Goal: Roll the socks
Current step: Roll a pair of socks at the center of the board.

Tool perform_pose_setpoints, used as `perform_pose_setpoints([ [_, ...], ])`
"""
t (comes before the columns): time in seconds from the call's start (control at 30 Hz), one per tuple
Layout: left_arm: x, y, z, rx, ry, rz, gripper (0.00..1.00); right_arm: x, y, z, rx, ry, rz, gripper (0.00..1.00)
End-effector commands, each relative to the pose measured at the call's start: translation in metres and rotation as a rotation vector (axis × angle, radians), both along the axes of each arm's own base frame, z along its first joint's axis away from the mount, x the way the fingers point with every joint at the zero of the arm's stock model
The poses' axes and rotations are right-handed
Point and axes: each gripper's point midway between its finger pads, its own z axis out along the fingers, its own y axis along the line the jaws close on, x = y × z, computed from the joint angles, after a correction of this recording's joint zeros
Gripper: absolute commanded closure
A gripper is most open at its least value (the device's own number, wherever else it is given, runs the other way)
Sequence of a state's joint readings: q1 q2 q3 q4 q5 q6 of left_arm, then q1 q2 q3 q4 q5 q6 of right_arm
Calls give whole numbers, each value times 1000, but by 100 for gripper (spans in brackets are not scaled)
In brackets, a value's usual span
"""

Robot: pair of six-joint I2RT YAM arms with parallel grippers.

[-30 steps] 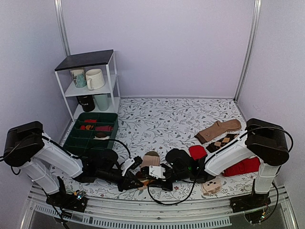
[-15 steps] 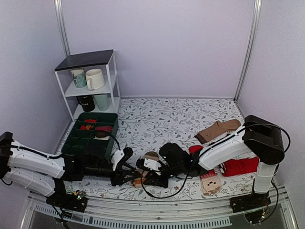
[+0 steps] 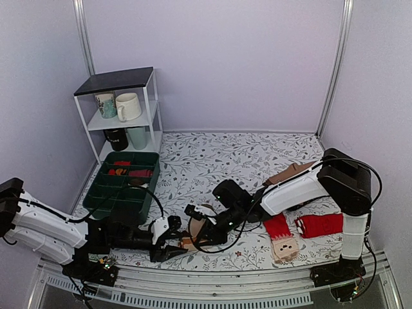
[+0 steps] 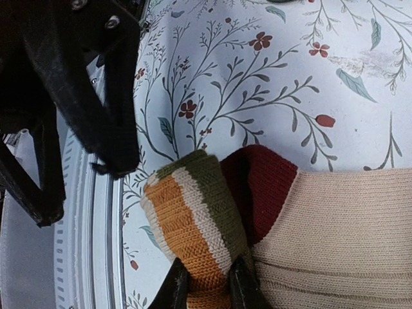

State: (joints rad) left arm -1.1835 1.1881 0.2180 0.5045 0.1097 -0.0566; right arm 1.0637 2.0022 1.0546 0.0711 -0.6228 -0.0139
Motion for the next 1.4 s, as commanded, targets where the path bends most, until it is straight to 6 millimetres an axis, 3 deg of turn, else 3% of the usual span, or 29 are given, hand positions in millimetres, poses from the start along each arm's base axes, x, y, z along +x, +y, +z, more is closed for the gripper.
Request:
perform_pose_setpoints([
  [0.0,4,-9,-3,26,-69,-9,43,-36,-94,-96,-485,226,-72,86],
  [0.2,11,-11,-25,104,-60,24,43,-36,-96,-95,-485,235,-71,87],
  [0.37,14,-13,-29,111,-70,31,44,-38,-98,-97,-486,241,-66,87],
  [0.67,10,-9,-54,176,1,42,55,-40,-100,-97,-492,266,-64,87],
  [0.87,7,-11,-64,207,37,29,74,-39,-99,-97,-490,267,-66,86],
  [0.97,4,-14,-66,211,50,7,96,-35,-93,-91,-464,252,-70,86],
  [1.13,2,-16,-68,219,124,-6,100,-14,-68,-54,-311,141,-100,71],
  [1.27,2,-14,-79,244,249,-15,100,16,-48,9,-48,-64,-188,59],
  [1.37,2,-12,-88,287,339,-26,100,25,-48,47,149,-212,-226,52],
])
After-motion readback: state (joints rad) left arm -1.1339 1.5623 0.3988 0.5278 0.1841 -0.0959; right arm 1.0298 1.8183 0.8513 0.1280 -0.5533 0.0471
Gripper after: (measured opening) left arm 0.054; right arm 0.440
